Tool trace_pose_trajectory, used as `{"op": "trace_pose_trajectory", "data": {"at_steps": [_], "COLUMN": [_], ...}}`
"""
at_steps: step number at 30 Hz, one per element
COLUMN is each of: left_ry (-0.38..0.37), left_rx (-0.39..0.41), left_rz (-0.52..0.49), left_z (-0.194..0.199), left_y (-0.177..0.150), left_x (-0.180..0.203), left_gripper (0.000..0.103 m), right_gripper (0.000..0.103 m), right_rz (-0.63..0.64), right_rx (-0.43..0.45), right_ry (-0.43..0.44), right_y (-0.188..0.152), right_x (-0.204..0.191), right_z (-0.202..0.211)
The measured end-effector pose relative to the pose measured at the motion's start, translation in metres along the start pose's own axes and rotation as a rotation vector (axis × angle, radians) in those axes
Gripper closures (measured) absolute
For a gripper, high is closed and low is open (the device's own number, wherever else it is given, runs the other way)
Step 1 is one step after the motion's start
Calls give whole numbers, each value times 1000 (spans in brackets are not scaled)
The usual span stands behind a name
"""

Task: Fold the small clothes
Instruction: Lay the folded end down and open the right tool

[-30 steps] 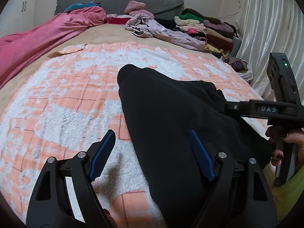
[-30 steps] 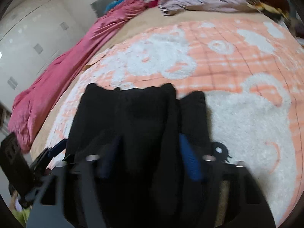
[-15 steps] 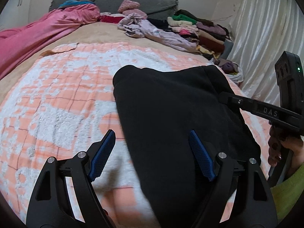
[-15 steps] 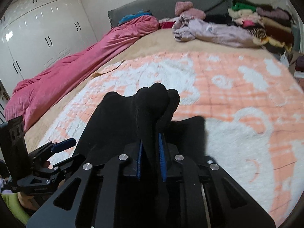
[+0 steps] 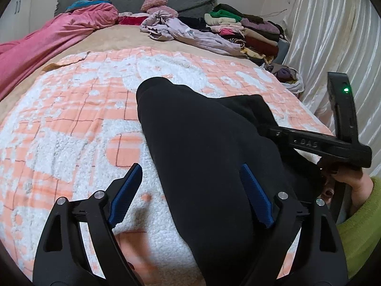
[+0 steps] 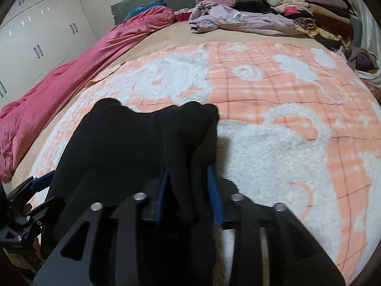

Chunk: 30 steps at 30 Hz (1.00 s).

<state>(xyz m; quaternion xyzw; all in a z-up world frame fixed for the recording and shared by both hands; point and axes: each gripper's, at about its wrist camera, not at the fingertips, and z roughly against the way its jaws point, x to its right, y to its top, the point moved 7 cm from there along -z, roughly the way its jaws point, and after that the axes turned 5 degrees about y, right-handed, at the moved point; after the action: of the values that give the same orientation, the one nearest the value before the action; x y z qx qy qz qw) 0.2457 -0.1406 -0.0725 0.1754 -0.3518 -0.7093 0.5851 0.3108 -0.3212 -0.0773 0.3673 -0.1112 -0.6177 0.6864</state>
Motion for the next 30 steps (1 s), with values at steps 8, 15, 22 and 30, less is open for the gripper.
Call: {"op": "trace_pose_trajectory", "data": {"at_steps": [8, 15, 22, 30], "left_ry": [1, 10, 8, 16], "left_rx": [2, 14, 10, 26], "left_rz": [9, -2, -5, 6], "left_z": [2, 9, 9, 27], "left_y": [-3, -7, -12, -15], "left_x": [-3, -2, -3, -3], "left_gripper": [26, 26, 25, 25], "right_gripper": [61, 61, 60, 47], "right_rz": [36, 101, 30, 35], "right_rx": [132, 121, 13, 93], "right_ry": [-6, 41, -19, -62], "right_y": [-10, -47, -77, -69], "right_x": [-17, -47, -27, -37], "right_z": [59, 75, 36, 67]}}
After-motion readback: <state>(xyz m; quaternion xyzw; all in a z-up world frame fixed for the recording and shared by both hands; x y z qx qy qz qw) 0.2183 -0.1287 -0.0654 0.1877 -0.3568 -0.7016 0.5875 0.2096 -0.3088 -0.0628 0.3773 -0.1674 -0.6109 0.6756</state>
